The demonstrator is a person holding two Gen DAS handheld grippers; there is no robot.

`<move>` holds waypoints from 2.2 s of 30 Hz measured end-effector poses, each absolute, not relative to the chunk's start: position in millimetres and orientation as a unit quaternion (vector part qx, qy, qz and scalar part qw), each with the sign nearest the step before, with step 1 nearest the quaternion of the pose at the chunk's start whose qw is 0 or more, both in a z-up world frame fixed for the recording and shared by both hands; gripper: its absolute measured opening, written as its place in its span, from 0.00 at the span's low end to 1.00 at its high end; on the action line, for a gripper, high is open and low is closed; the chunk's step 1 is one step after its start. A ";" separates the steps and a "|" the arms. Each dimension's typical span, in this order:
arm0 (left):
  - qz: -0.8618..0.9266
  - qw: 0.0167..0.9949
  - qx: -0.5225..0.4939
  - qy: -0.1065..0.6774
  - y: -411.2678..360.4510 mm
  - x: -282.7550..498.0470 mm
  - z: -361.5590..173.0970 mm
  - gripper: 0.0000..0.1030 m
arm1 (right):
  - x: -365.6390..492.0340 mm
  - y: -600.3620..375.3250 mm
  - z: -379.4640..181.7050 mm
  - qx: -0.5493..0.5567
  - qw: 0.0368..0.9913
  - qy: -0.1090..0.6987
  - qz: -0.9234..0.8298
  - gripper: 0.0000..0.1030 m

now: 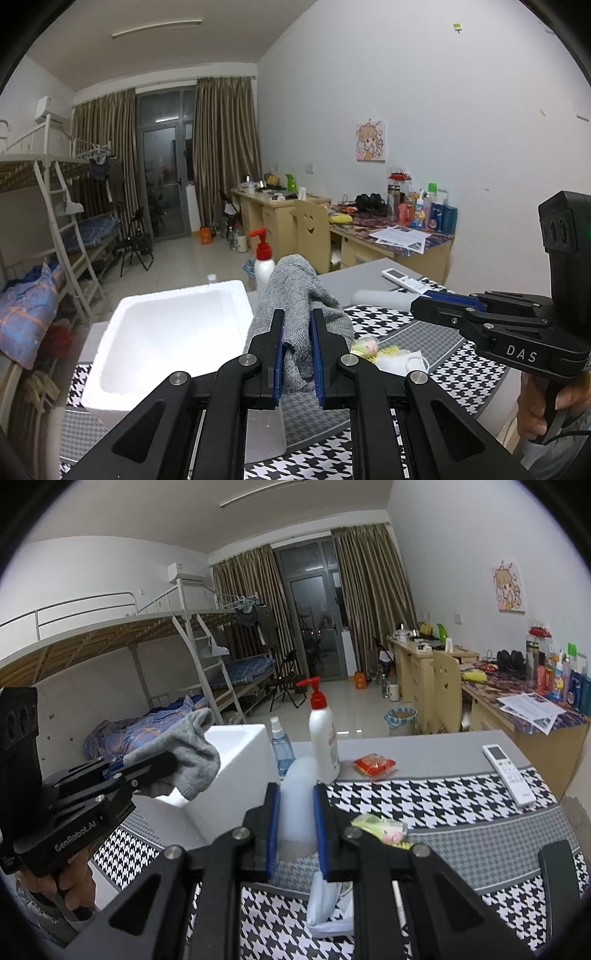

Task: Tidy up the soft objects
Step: 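Carry the grey sock with the left tool over the white foam box, then open the left tool to drop the sock into the foam box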

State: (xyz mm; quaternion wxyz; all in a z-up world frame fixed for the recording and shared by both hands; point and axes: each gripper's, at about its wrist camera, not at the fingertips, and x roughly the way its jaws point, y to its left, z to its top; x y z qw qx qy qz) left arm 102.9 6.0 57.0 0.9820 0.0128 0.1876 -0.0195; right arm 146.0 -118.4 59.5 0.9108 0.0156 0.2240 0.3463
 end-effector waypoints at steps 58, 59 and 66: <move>0.110 0.971 -0.042 0.206 100.4 125.0 53.0 0.69 | 160.8 -12.3 82.0 -0.016 0.870 0.228 0.436 0.20; 0.113 0.971 -0.043 0.205 101.6 124.8 53.3 0.71 | 161.2 -10.6 81.8 -0.017 0.870 0.230 0.436 0.21; 0.141 0.970 -0.067 0.187 118.5 110.7 55.7 0.93 | 163.2 5.2 78.8 -0.029 0.865 0.238 0.442 0.21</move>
